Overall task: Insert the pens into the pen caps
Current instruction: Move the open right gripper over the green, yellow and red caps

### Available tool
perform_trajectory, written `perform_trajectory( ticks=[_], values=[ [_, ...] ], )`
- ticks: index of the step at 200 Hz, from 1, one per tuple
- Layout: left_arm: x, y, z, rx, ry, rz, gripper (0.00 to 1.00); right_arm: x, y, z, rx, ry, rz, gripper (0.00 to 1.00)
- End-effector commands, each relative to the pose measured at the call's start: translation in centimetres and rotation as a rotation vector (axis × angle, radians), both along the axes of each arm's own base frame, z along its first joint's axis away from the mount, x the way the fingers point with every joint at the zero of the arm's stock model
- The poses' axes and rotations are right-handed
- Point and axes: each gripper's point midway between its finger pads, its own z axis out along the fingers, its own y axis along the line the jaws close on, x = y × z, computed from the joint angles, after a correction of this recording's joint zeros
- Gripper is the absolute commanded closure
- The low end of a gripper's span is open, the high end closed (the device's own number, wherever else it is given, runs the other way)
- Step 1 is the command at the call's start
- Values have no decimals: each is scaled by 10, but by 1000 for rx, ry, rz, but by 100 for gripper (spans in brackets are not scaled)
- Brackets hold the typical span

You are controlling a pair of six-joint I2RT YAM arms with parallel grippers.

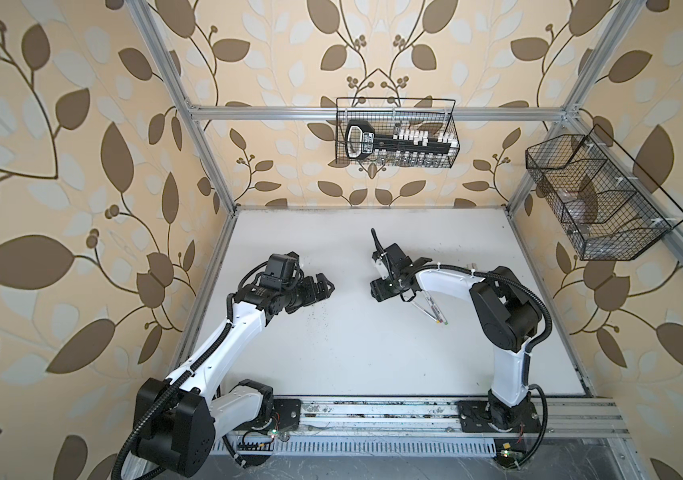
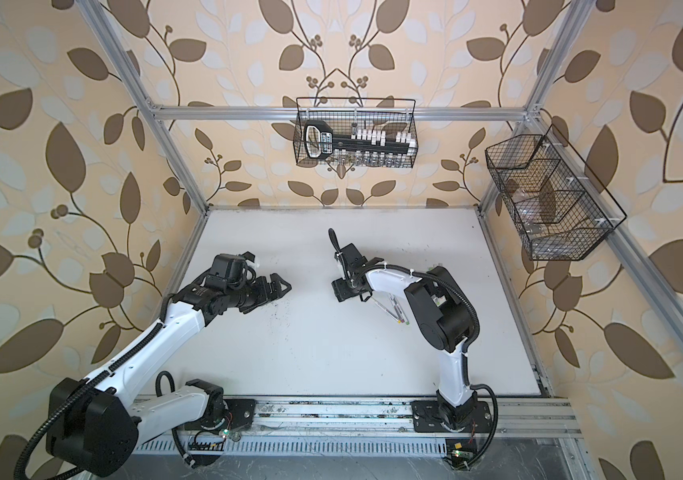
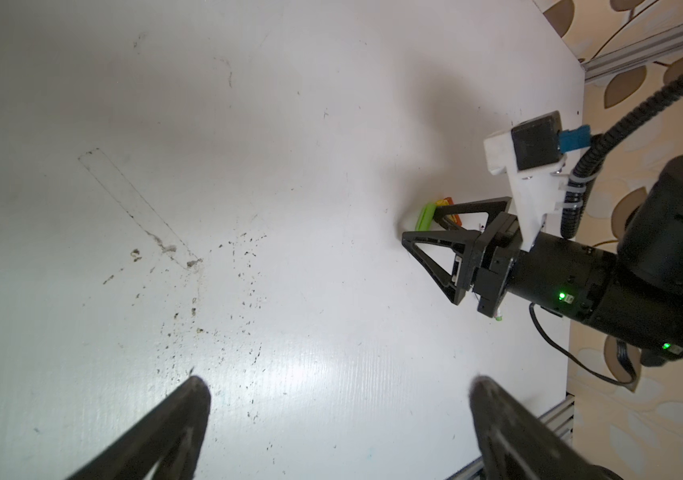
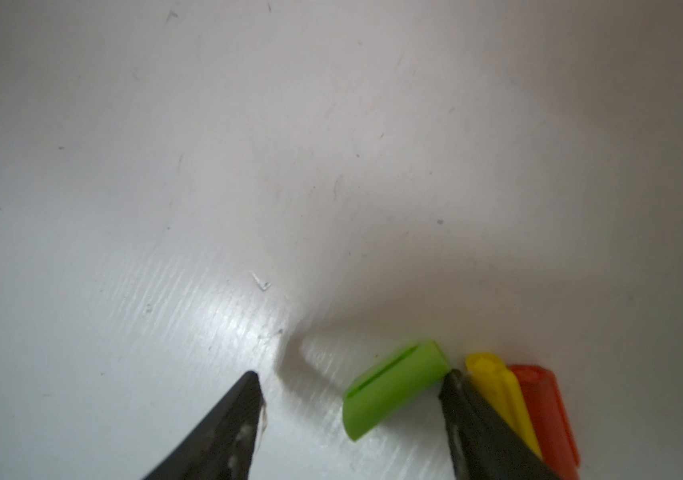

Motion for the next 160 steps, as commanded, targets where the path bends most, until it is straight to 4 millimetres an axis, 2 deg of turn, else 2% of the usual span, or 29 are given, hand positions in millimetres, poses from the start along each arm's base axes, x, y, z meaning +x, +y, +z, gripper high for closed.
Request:
perform_trajectory(
  ticks=[1,38,123,160],
  values=[
    [7,-1,14,-19,-54,-12,1,-10,11,-11,-10,53,52,30],
    [6,0,18,-18,-67,-8,1,-16,31,-11,-24,65,113,30],
    [3,7,30,-9,-114,13,1,-51,53,-18,-28,98,195,31],
    [1,11,33,2,-120,23,1,-46,56,-21,-17,100,185,30]
  ],
)
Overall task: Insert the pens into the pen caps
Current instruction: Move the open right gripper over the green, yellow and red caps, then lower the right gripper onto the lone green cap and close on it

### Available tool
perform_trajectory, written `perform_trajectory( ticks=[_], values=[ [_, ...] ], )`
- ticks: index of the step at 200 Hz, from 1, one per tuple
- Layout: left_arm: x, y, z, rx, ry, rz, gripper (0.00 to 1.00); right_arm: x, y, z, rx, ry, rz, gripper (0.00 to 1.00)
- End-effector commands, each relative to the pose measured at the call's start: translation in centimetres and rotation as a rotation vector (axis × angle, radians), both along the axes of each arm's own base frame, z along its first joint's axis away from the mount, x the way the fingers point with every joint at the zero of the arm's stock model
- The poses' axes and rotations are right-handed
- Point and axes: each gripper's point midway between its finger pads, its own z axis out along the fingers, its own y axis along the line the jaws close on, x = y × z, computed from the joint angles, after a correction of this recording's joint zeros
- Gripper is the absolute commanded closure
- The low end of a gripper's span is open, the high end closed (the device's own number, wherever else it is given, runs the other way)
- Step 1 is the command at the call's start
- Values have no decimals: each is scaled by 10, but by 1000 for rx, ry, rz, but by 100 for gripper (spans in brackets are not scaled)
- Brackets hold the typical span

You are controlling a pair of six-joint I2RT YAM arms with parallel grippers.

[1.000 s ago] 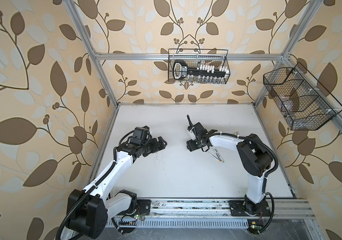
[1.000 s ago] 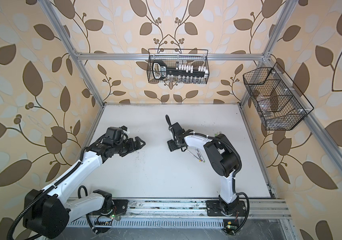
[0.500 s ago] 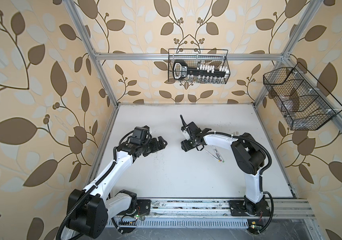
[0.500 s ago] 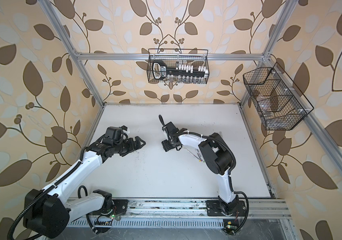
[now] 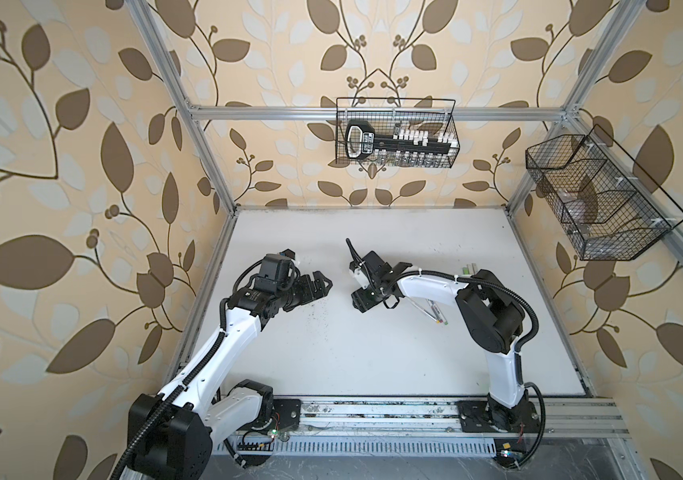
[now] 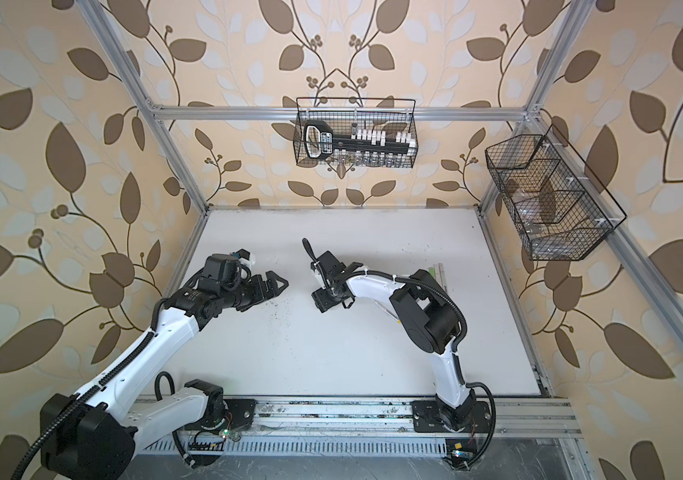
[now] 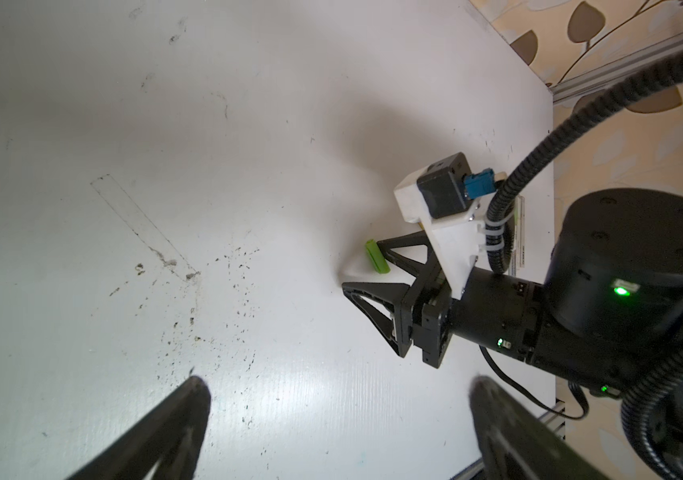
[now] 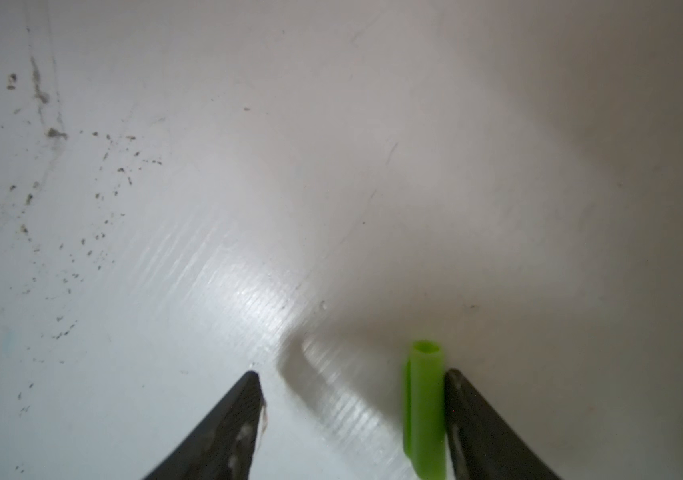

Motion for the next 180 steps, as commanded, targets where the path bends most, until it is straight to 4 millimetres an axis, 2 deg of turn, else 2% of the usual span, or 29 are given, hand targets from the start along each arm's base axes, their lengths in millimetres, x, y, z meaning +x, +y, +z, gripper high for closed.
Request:
perform_trajectory(
  ticks=[1,69,111,180],
  values=[
    [2,7,14,17,-52,12,1,-12,-4,-20,-25,72,19,30],
    [-7,26,29,22,-76,56,1,-15,10,-24,-41,96,83,30],
    [-14,29,35,22,-77,48,1,-18,17,-25,-51,104,107,30],
    [-17,30,32,15,-73,45,1,-52,15,-36,-69,132,124,30]
  ],
)
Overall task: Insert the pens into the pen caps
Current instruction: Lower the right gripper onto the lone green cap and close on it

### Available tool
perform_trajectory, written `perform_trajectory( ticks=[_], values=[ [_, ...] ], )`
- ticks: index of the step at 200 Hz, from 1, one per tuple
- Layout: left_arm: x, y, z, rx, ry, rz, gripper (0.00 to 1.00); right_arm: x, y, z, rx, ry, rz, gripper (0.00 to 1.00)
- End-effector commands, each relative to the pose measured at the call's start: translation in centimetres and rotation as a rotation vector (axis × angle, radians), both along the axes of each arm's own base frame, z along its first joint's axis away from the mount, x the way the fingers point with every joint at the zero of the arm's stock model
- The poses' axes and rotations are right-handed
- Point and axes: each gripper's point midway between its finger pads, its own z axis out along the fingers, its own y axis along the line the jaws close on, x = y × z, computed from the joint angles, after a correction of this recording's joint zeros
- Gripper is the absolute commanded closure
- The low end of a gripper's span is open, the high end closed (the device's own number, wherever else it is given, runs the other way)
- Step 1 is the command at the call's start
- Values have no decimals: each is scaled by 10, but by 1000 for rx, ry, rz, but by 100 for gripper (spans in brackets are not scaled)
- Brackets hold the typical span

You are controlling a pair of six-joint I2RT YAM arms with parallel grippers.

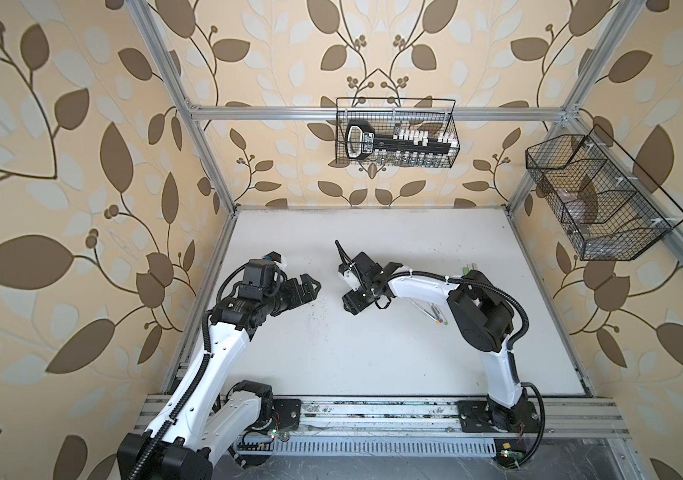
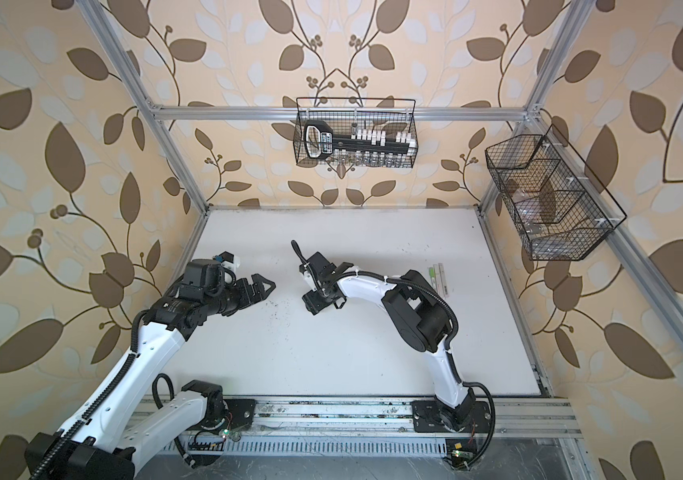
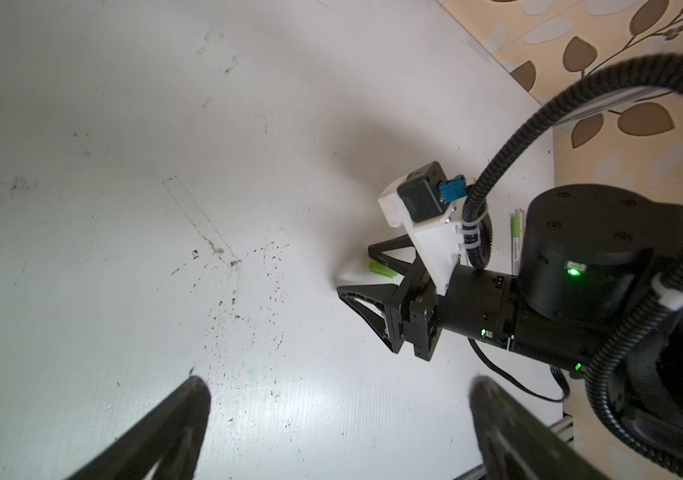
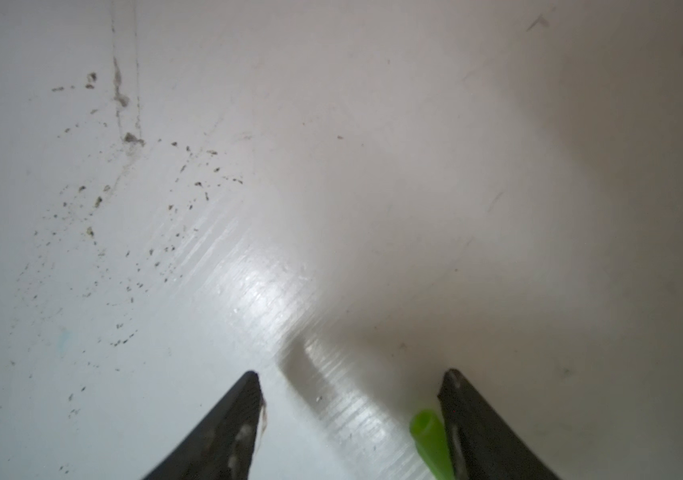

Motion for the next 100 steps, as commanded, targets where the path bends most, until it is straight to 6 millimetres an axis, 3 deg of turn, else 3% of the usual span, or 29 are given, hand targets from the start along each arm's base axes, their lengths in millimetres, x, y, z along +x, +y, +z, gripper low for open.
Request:
perform_trajectory(
  ticks=[1,35,100],
  values=[
    [2,0,15,-10,-39,-13,1,-42,-16,-35,-89,120,28,30],
    [2,-1,12,-20,-27,-17,1,-56,-19,-40,-106,127,30,30],
    [4,-5,7,-43,-14,-17,1,-76,-44,-43,-109,136,-11,30]
  ],
)
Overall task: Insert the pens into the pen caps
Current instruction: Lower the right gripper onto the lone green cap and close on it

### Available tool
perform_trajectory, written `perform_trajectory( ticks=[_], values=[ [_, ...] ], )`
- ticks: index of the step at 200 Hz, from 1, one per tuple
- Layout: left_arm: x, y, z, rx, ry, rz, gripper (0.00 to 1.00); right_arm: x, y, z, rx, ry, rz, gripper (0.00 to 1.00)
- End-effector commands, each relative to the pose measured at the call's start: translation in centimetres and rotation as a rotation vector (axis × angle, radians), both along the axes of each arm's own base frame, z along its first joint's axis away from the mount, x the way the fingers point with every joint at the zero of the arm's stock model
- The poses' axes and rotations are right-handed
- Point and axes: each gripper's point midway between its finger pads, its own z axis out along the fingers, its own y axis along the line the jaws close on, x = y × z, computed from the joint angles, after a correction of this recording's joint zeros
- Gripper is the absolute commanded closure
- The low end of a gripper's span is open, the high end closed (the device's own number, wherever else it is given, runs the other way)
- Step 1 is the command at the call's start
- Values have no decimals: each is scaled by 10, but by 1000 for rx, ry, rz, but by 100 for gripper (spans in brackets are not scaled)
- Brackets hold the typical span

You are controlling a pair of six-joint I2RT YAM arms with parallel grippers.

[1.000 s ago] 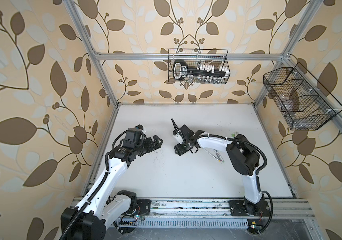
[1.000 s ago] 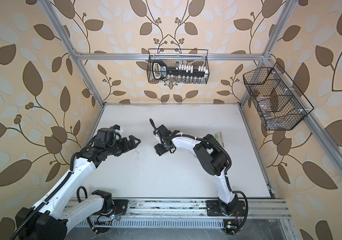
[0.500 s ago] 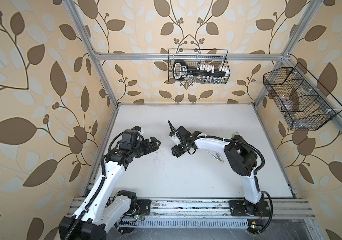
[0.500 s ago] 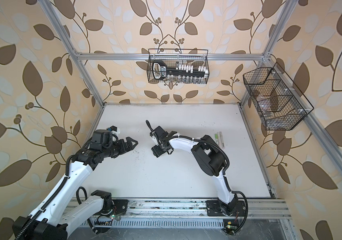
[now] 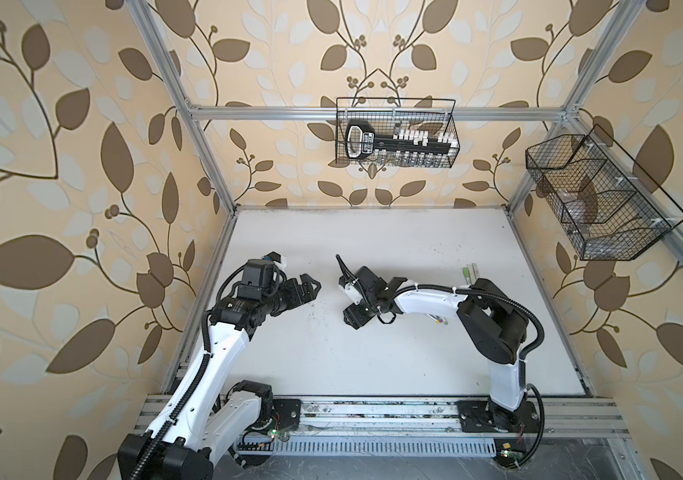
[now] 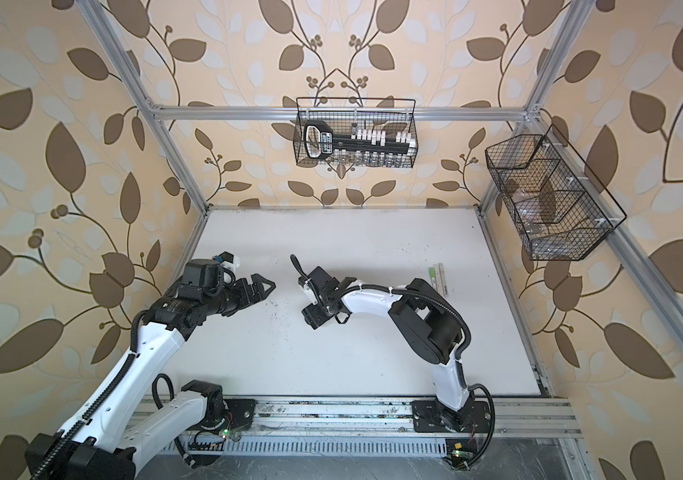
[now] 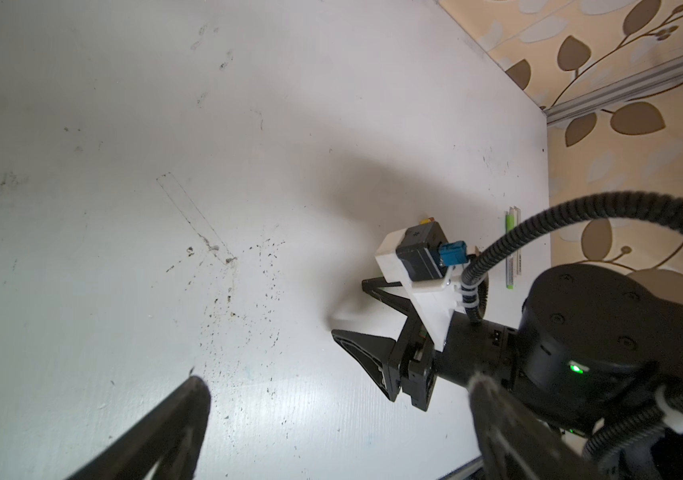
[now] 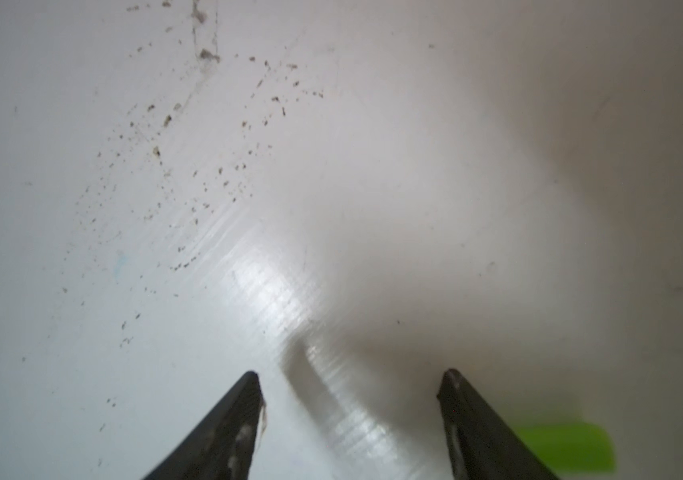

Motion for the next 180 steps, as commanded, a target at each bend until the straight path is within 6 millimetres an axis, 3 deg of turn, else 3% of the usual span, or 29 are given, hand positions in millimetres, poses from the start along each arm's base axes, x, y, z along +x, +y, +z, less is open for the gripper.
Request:
perform_trajectory(
  ticks=[1,40,56,70,93,134,180],
  values=[
    [5,-2,7,-24,-21,-4,1,-35,-39,-43,-141,145,-26,30],
    [8,-5,5,-47,-15,-6,1,-41,-47,-40,-134,139,-42,30],
    [9,-7,2,-56,-7,-14,1,-44,-40,-34,-94,131,-7,30],
    [12,-10,-4,-66,8,-23,1,-50,-25,-15,-28,102,42,30],
    [18,-16,-18,-89,58,-32,1,-51,-20,16,37,42,33,30],
    [31,-18,-33,-94,95,-21,1,-51,-41,52,82,-32,-95,30],
    [38,-17,-39,-85,116,-7,1,-44,-71,50,14,-67,-240,30]
  ],
)
